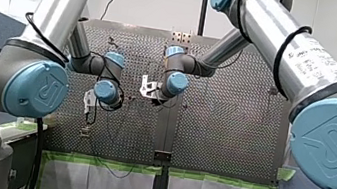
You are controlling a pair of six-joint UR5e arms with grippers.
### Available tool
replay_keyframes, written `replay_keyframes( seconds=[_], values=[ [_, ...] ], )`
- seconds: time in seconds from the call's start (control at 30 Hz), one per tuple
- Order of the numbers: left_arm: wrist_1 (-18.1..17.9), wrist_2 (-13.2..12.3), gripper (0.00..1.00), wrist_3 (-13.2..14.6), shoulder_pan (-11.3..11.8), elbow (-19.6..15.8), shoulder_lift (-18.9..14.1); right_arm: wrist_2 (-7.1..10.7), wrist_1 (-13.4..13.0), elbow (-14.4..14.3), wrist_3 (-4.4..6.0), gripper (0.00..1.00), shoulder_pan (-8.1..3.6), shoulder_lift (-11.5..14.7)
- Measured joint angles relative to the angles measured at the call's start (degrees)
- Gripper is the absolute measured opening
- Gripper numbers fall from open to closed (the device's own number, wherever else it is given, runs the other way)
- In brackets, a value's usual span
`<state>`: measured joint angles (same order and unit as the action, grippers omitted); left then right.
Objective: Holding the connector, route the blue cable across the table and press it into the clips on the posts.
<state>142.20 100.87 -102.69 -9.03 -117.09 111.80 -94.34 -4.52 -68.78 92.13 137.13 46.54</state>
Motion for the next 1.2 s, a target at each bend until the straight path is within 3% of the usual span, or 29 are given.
replay_keyframes(
  seconds=[0.33, 0.73, 1.2],
  values=[
    [-2.4, -1.3, 0.00, -2.2, 0.7, 0.4, -3.3, 0.11, 0.0, 1.0, -0.01, 0.00, -0.14, 0.0],
    [-0.5, -0.4, 0.00, -0.8, 0.0, -1.0, -3.4, 0.12, 0.1, 1.0, 0.00, 0.00, -0.14, 0.0],
    [-3.2, -1.9, 0.00, -1.7, 1.0, -1.0, -2.3, -0.03, 0.0, 1.0, 0.18, 0.00, -0.23, 0.0]
  ],
)
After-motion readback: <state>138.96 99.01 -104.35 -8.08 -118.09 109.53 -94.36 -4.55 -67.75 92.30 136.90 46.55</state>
